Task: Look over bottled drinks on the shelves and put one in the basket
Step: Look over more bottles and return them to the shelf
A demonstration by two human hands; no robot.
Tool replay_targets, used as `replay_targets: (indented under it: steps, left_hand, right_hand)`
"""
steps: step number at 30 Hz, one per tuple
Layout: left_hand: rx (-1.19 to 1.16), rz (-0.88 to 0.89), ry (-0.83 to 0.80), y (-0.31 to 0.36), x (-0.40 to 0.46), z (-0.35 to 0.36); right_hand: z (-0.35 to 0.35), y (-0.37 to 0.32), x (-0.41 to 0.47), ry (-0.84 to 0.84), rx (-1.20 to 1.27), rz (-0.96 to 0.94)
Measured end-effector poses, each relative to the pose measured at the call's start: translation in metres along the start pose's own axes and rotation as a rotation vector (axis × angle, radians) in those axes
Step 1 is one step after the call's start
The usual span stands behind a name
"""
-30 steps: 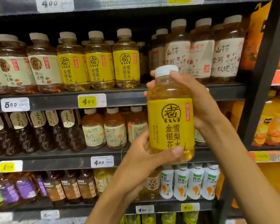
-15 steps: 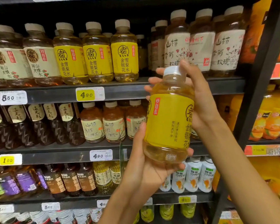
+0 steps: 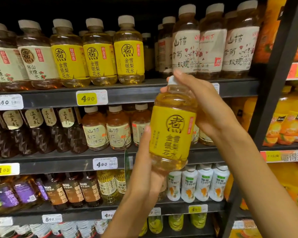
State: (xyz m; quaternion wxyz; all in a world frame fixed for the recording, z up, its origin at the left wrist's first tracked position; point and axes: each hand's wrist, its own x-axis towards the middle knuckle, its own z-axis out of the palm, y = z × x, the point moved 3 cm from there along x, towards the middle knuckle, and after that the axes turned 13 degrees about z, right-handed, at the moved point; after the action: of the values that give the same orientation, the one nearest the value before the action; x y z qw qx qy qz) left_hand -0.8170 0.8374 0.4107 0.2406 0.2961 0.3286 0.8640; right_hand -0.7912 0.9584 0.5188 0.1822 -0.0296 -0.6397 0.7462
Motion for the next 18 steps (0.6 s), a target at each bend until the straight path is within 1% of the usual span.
replay_targets:
  steps: [2, 4, 6, 8, 12, 14, 16, 18]
  left_hand:
    - [-0.091, -0.136, -0.021, 0.000, 0.002, 0.002]
    - [-0.184, -0.265, -0.057, -0.004, 0.001, 0.004]
    - [-0.236, -0.323, -0.078, -0.007, -0.001, 0.003]
    - [-0.294, -0.325, -0.060, -0.007, 0.000, 0.000]
    - [-0.300, -0.182, 0.081, -0.008, -0.002, -0.003]
    - [-0.260, -0.130, 0.067, -0.010, -0.003, 0.000]
    - [-0.234, -0.126, 0.064, -0.010, -0.005, 0.002]
    - [-0.259, -0.182, 0.047, -0.010, -0.005, 0.002]
  right_hand:
    - [0.001, -0.002, 0.000, -0.124, 0.013, 0.010]
    - [0.005, -0.002, 0.000, -0.226, 0.075, 0.024]
    - [0.006, 0.001, 0.003, -0.226, 0.115, 0.028]
    - [0.005, 0.001, 0.004, -0.181, 0.101, 0.013]
    - [0.003, 0.002, 0.003, -0.019, -0.052, -0.071]
    - [0.002, 0.001, 0.004, 0.036, -0.099, -0.086]
    - [0.001, 0.000, 0.005, 0.028, -0.133, -0.045]
    - [0.000, 0.001, 0.006, -0.027, -0.123, 0.014]
